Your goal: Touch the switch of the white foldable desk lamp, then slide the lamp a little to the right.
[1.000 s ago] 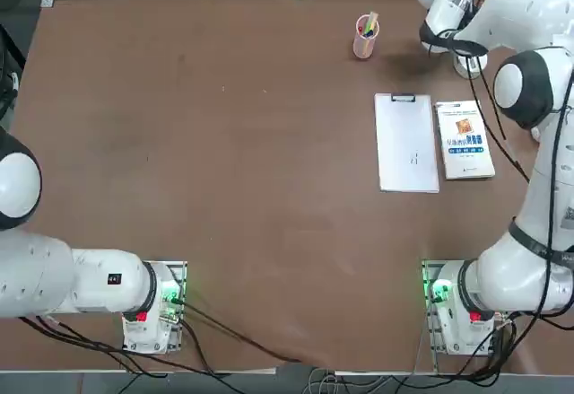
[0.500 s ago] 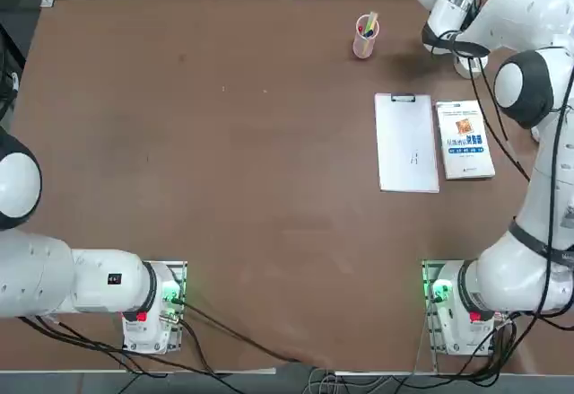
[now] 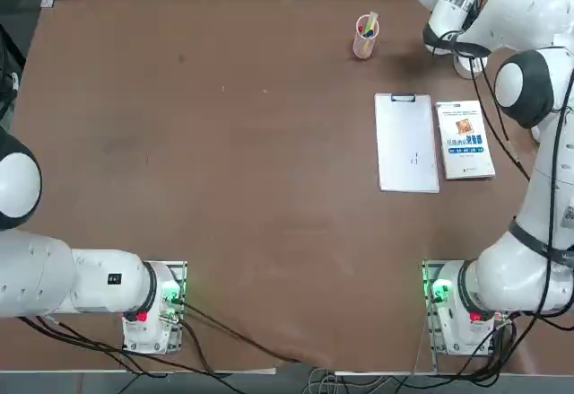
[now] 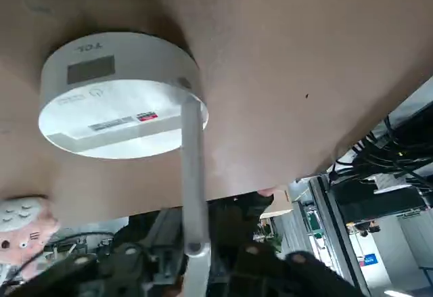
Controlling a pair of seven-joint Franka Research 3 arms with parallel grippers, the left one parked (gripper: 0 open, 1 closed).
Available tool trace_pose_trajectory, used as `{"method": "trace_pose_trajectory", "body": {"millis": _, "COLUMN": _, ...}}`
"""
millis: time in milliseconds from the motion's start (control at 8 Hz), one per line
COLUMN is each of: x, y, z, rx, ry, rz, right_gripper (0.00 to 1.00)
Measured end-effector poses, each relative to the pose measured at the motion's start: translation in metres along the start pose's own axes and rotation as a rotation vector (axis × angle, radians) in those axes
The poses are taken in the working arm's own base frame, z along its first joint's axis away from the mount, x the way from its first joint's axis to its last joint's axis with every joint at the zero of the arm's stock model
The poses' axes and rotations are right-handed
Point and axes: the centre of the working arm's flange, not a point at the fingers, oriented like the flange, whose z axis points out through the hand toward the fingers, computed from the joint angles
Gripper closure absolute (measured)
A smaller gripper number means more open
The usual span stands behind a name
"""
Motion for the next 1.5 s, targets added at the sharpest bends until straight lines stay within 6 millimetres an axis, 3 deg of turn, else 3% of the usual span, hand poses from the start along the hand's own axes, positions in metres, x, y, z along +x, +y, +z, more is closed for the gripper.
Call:
{"method": "trace_pose_trajectory", "body": {"millis": 125, "x": 0.000, "y": 0.000, "z": 0.000, "rx": 0.000, "ry": 0.000, "rz": -0.001, "right_gripper": 0.85}}
{"method": "trace_pose_trajectory", "body": {"millis": 750, "x": -0.002, "y": 0.000, "z": 0.000, "rx": 0.012, "ry": 0.005, "rz": -0.055, "right_gripper": 0.85}}
{"method": "trace_pose_trajectory", "body": {"millis": 1125, "x": -0.028, "y": 0.001, "z": -0.001, "rx": 0.123, "ry": 0.023, "rz": -0.023, "right_gripper": 0.85}}
{"method": "trace_pose_trajectory", "body": {"millis": 1500, "x": -0.069, "y": -0.001, "z": 0.035, "rx": 0.271, "ry": 0.082, "rz": 0.072, "right_gripper": 0.85}}
